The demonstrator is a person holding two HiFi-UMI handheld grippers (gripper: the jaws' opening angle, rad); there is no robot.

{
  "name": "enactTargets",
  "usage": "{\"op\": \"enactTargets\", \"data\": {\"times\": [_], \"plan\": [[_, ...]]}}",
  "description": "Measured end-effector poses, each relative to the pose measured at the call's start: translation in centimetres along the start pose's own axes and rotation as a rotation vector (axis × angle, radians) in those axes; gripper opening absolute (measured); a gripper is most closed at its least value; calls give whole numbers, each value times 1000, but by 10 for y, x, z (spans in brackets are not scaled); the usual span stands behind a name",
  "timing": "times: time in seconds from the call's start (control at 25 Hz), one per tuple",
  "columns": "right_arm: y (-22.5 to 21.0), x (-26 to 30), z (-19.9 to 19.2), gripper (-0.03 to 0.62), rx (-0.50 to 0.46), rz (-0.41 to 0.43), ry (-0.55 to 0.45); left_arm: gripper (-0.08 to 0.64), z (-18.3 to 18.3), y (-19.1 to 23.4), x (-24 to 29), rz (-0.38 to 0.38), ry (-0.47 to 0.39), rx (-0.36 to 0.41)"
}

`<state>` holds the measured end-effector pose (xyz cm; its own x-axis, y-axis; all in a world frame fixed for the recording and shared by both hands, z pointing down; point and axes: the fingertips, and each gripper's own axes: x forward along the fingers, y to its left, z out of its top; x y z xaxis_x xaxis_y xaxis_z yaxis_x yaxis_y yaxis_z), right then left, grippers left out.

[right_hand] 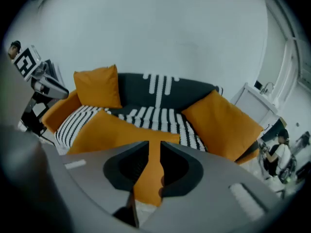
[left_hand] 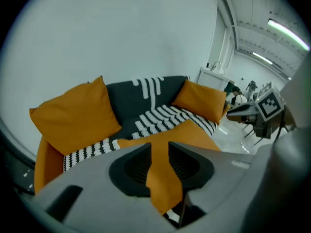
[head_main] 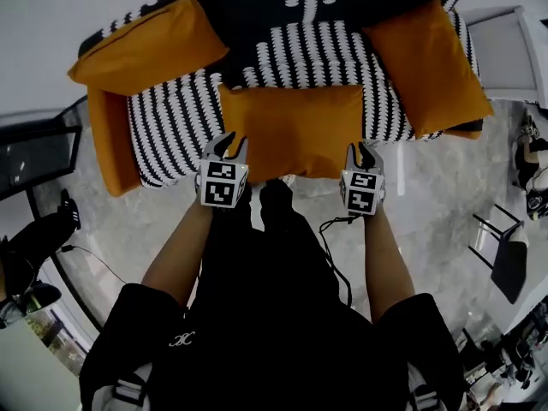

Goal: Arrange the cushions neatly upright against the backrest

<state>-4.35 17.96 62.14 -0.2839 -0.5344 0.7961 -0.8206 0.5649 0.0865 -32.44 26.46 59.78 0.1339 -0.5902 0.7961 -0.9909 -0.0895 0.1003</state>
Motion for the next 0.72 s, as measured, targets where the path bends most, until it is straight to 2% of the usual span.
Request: {"op": "enactTargets", "data": {"times": [0.16, 0.32, 0.52, 0.64, 0.72], "plan": [[2, 42, -98, 155, -104, 50, 219, 186, -86, 5, 38, -35, 136, 64], [-7, 59, -181, 200, -105, 65, 415, 266, -166, 12, 54, -89, 294, 45], [-13, 91, -239, 278, -62, 84, 545, 296, -225, 28, 74, -108, 375, 38], [-17, 100, -277, 288, -85, 48, 647, 310, -249, 31, 77, -131, 388, -5], [-15, 109, -291, 290, -108, 53, 686, 318, -256, 31, 80, -153, 394, -42]]}}
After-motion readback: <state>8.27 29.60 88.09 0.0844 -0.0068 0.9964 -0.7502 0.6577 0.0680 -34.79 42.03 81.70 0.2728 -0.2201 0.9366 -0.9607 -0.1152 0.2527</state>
